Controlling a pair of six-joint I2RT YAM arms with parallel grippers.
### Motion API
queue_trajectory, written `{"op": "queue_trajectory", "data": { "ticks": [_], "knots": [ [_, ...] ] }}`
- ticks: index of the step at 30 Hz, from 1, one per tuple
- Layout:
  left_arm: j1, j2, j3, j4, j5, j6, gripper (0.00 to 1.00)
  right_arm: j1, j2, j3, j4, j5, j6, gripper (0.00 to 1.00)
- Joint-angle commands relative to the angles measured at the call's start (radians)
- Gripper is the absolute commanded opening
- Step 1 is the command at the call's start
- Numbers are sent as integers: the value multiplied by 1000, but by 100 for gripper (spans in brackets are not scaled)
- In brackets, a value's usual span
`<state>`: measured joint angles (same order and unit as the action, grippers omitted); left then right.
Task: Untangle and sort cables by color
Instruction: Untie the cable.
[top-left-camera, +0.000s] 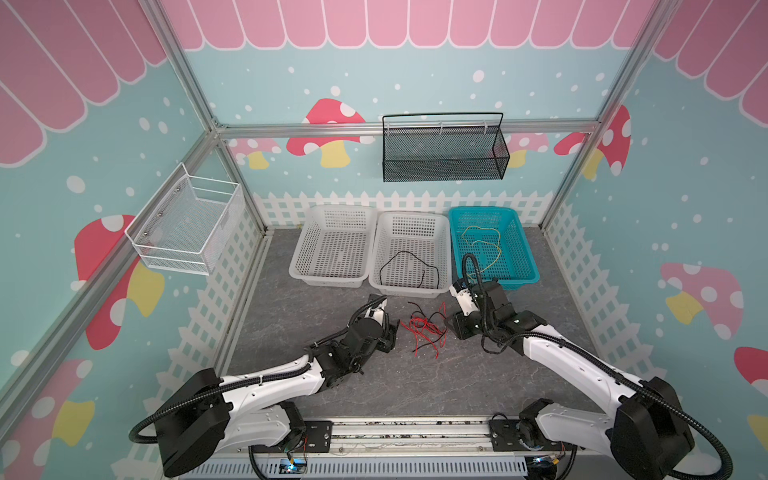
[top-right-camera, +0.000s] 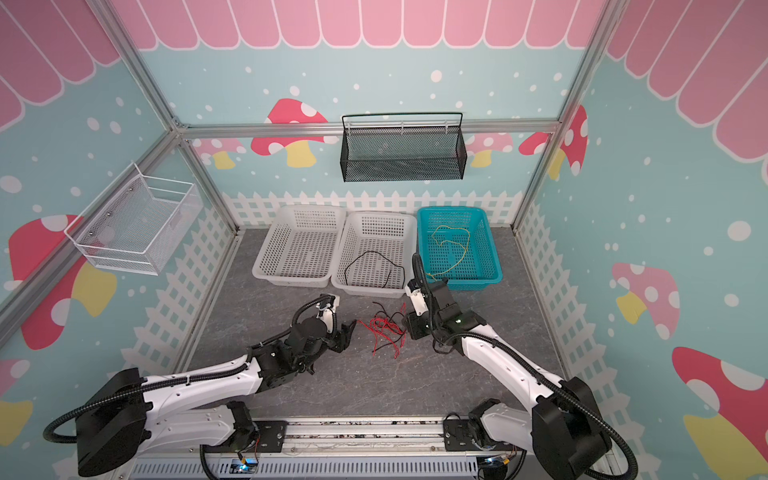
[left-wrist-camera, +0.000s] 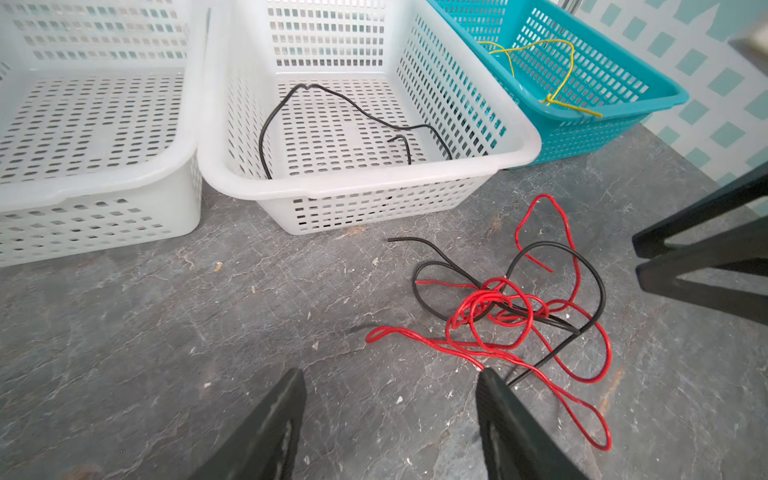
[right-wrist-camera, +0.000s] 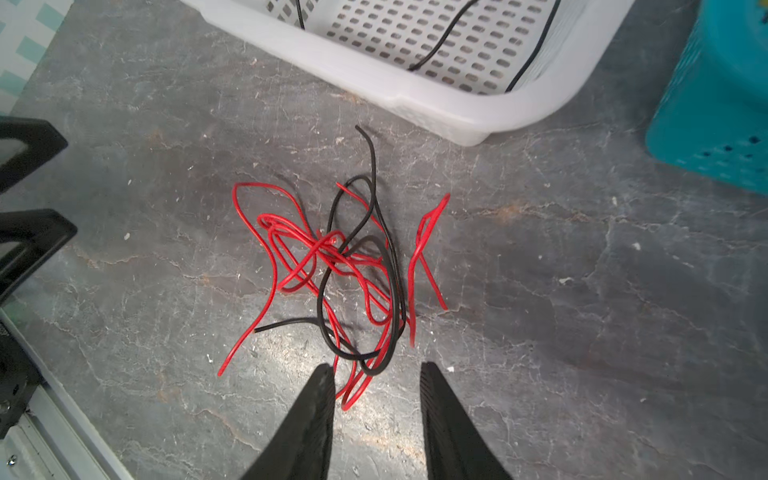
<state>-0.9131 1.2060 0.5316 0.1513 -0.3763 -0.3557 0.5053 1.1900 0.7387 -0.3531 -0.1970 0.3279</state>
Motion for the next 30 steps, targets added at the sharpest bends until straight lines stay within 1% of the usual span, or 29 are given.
{"op": "queue_trajectory", "data": {
  "ticks": [1, 4, 11, 17, 23, 26, 28, 30],
  "knots": [
    [-6, 26, 36, 42, 26, -15, 65, 7, 20, -13, -19, -32, 14, 35],
    [-6, 41, 42, 50, 33, -17, 65, 6, 29, -33, 7, -59, 17, 32],
    [-6, 55, 41, 79, 33, -17, 65, 7, 52, -65, 56, -80, 36, 32],
    [-6, 61, 39, 84, 38, -17, 65, 6, 88, -85, 144, -106, 54, 30],
    [-6, 61, 36, 79, 32, -15, 65, 7, 115, -79, 229, -143, 66, 25],
    [-6, 65, 31, 83, 30, -13, 65, 7, 131, -59, 235, -122, 68, 21],
    [-6, 69, 28, 88, 26, -12, 65, 6, 141, -49, 236, -111, 69, 16],
    [-6, 75, 23, 93, 24, -7, 65, 8, 145, -39, 240, -114, 65, 6]
  ]
}}
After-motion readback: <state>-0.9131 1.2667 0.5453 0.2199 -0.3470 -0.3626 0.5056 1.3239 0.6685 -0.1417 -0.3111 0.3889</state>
